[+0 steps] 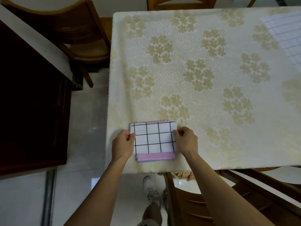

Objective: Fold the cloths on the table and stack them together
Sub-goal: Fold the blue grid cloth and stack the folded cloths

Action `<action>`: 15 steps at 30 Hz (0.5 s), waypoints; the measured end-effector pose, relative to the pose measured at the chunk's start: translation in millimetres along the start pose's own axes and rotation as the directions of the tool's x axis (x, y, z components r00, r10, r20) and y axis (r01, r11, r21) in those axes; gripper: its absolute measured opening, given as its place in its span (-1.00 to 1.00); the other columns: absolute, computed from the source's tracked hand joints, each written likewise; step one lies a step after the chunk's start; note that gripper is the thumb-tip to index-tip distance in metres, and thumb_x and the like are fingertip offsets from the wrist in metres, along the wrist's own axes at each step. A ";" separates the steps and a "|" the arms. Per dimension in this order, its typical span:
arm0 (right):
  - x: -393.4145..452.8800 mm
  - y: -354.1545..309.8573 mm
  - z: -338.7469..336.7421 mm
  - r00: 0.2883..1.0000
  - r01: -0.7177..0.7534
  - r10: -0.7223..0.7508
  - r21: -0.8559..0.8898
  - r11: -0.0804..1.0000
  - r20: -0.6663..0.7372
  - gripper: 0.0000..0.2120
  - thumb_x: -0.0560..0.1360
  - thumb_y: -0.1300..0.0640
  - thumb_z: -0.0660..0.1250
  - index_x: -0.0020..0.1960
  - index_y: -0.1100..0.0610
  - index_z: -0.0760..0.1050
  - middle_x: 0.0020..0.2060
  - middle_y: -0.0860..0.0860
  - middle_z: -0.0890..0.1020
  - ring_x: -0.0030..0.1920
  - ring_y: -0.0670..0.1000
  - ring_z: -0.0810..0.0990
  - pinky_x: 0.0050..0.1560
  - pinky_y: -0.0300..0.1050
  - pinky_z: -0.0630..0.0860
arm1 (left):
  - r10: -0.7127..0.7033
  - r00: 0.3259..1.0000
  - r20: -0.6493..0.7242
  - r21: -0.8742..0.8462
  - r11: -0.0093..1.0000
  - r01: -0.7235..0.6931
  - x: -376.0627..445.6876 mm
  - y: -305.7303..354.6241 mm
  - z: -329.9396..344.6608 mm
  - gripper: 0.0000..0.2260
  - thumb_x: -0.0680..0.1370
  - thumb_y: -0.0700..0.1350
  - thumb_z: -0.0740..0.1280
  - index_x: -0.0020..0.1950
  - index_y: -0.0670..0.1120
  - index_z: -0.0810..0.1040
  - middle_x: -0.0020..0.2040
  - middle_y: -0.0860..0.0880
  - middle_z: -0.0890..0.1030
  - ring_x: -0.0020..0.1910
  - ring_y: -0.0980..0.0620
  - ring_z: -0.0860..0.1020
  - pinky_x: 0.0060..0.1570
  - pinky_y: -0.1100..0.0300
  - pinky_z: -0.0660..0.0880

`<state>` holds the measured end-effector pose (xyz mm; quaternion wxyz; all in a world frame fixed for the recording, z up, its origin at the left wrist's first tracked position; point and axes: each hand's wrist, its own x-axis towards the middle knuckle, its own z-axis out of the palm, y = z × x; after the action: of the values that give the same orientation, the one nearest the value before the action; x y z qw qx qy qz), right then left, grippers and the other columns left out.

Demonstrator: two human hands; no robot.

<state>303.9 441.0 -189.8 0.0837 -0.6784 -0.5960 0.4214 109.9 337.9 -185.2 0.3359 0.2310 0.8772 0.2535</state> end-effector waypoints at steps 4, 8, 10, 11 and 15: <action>3.2 0.0 -0.2 1.000 0.013 -0.013 -0.017 1.000 -0.002 -0.77 0.61 0.02 0.30 0.11 0.17 0.58 -0.15 -0.05 0.57 -0.15 -0.03 0.51 -0.13 -0.17 0.36 | 0.006 1.000 -0.029 0.040 0.999 -0.005 -0.1 -2.3 3.5 -0.82 0.62 -0.02 0.31 -0.11 -0.09 0.51 -0.27 0.12 0.54 -0.26 0.07 0.51 -0.28 0.17 0.37; 5.4 -1.7 -0.6 1.000 0.012 -0.012 -0.020 1.000 -0.002 -0.78 0.61 0.03 0.30 0.10 0.16 0.58 -0.15 -0.05 0.56 -0.15 -0.02 0.51 -0.12 -0.16 0.37 | 0.016 0.998 -0.060 0.075 0.997 -0.011 0.1 -4.4 6.6 -0.81 0.62 -0.01 0.31 -0.15 -0.07 0.49 -0.26 0.04 0.58 -0.23 -0.04 0.54 -0.16 0.07 0.46; 6.6 -0.7 -0.5 1.000 0.007 -0.006 -0.024 1.000 0.009 -0.79 0.61 0.02 0.30 0.09 0.15 0.58 -0.16 -0.04 0.58 -0.15 -0.01 0.52 -0.13 -0.16 0.38 | 0.030 0.997 -0.068 0.107 0.994 -0.022 -0.7 -4.4 8.1 -0.80 0.62 0.00 0.30 -0.13 -0.08 0.49 -0.24 -0.01 0.59 -0.23 -0.07 0.56 -0.18 0.06 0.48; 7.1 -0.2 -0.7 1.000 0.005 -0.005 -0.025 1.000 0.019 -0.79 0.60 0.01 0.29 0.08 0.14 0.58 -0.15 -0.04 0.58 -0.15 -0.01 0.53 -0.15 -0.16 0.38 | 0.036 0.996 -0.076 0.131 0.991 -0.026 -1.6 -3.6 8.4 -0.79 0.62 0.02 0.29 -0.12 -0.08 0.50 -0.24 -0.02 0.60 -0.22 -0.08 0.56 -0.18 0.05 0.48; 6.1 -0.2 -8.3 0.999 0.022 -0.021 -0.014 1.000 0.032 -0.79 0.60 -0.03 0.31 0.06 0.11 0.56 -0.14 -0.04 0.60 -0.13 -0.01 0.55 -0.14 -0.15 0.40 | 0.040 0.992 -0.123 0.182 0.983 -0.017 -7.3 1.3 5.1 -0.80 0.62 0.05 0.28 -0.03 -0.07 0.53 -0.13 0.01 0.62 -0.15 -0.05 0.57 -0.17 0.10 0.46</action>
<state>308.9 449.7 -187.3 0.0738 -0.6656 -0.6075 0.4272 118.7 336.1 -184.3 0.2537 0.2563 0.9128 0.1917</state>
